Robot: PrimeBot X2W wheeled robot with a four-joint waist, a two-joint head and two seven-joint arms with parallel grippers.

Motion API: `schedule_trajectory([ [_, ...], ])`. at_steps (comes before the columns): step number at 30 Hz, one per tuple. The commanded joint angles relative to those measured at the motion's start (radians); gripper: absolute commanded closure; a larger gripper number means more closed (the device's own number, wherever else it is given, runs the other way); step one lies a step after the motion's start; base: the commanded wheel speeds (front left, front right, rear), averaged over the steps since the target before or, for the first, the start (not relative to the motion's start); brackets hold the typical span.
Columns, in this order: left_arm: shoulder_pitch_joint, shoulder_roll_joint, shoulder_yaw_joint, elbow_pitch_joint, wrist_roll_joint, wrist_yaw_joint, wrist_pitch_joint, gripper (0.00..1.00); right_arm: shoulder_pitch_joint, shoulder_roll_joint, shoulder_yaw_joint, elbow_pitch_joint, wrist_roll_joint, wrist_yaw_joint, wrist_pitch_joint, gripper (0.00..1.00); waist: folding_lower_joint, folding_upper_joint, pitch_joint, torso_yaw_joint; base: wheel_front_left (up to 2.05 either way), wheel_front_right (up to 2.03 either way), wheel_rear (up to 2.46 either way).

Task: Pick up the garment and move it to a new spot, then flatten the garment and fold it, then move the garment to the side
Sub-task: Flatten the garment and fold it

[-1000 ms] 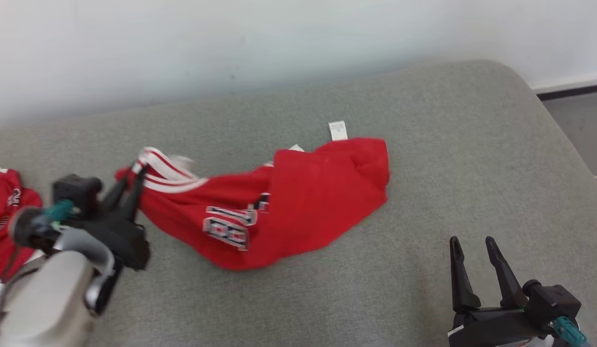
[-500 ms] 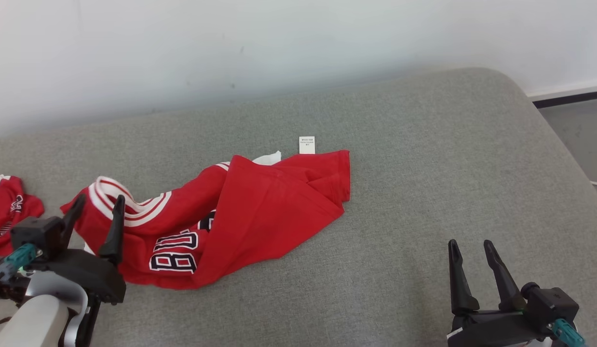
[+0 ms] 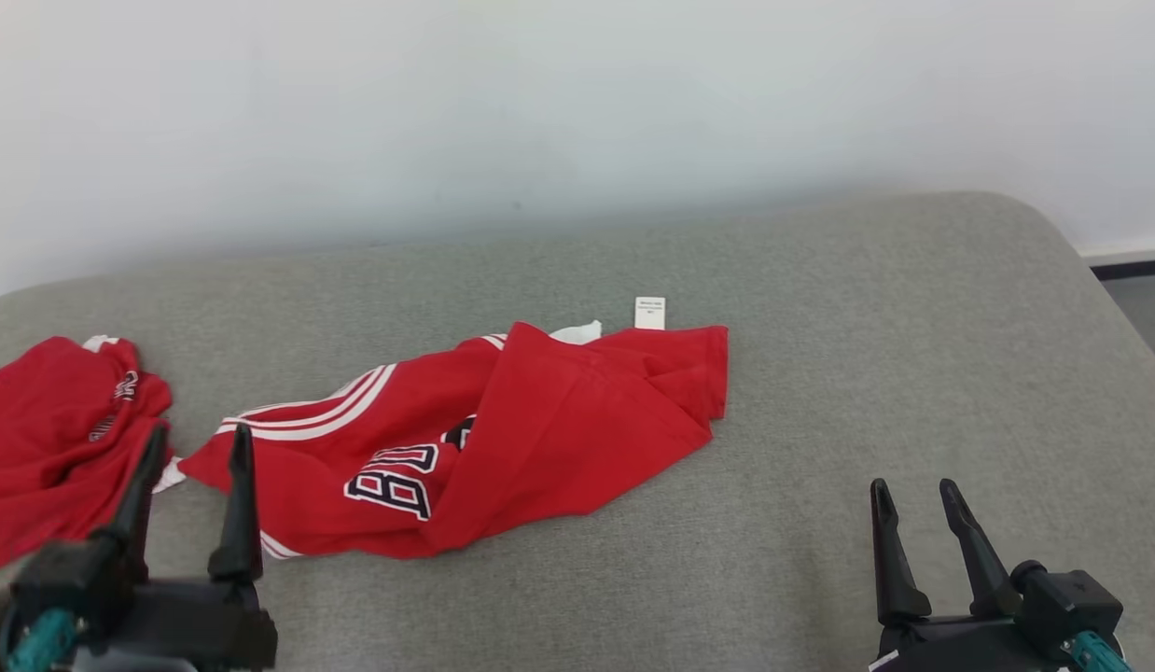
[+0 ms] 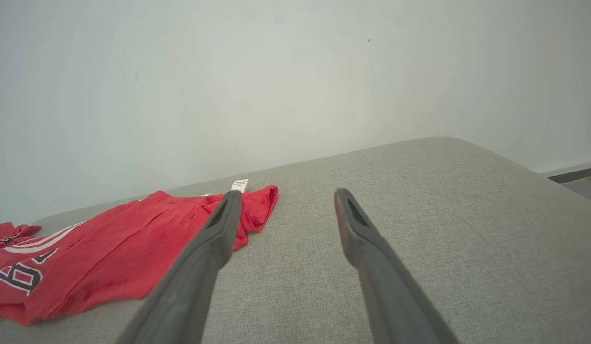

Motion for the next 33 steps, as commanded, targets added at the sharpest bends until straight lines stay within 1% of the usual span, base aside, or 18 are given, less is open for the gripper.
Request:
schedule_trajectory([
  [1, 0.026, -0.009, 0.011, -0.011, 0.020, -0.004, -0.001, 0.00, 0.010, 0.000, 0.002, -0.004, -0.004, 0.003, 0.000, 0.00, 0.0001, 0.0001, -0.013, 0.020, 0.00, 0.00, 0.00],
  [6, 0.121, -0.069, 0.076, -0.069, 0.091, -0.018, -0.001, 0.00, 0.019, 0.000, 0.006, -0.013, -0.007, 0.003, 0.007, 0.00, 0.0001, 0.0001, -0.014, 0.045, 0.00, 0.00, 0.00],
  [8, 0.153, -0.090, 0.097, -0.068, 0.109, -0.029, -0.001, 0.00, 0.022, 0.000, 0.008, -0.015, -0.008, 0.003, 0.012, 0.00, 0.0001, 0.0001, -0.015, 0.051, 0.00, 0.00, 0.00],
  [12, 0.193, -0.112, 0.114, -0.044, 0.148, -0.061, -0.001, 0.00, 0.023, 0.000, 0.013, -0.019, -0.011, 0.003, 0.018, 0.00, 0.0001, 0.0001, -0.013, 0.060, 0.00, 0.00, 0.00],
  [18, 0.219, -0.148, 0.149, -0.017, 0.189, -0.096, -0.001, 0.00, 0.027, 0.000, 0.026, -0.018, -0.027, 0.003, 0.031, 0.00, 0.0001, 0.0001, -0.009, 0.065, 0.00, 0.00, 0.00],
  [23, 0.208, -0.182, 0.173, -0.004, 0.207, -0.124, -0.001, 0.00, 0.024, -0.003, 0.037, -0.010, -0.033, 0.004, 0.039, 0.00, 0.0001, 0.0001, -0.007, 0.077, 0.00, 0.00, 0.00],
  [28, 0.182, -0.214, 0.190, 0.004, 0.231, -0.154, -0.001, 0.00, -0.034, -0.024, 0.079, 0.020, -0.017, 0.004, 0.043, 0.00, 0.0001, 0.0001, 0.010, 0.102, 0.00, 0.00, 0.00],
  [33, 0.147, -0.250, 0.199, 0.015, 0.250, -0.184, -0.001, 0.00, -0.155, -0.068, 0.135, 0.082, -0.018, 0.004, 0.056, 0.00, 0.0001, 0.0001, 0.045, 0.150, 0.00, 0.00, 0.00],
])
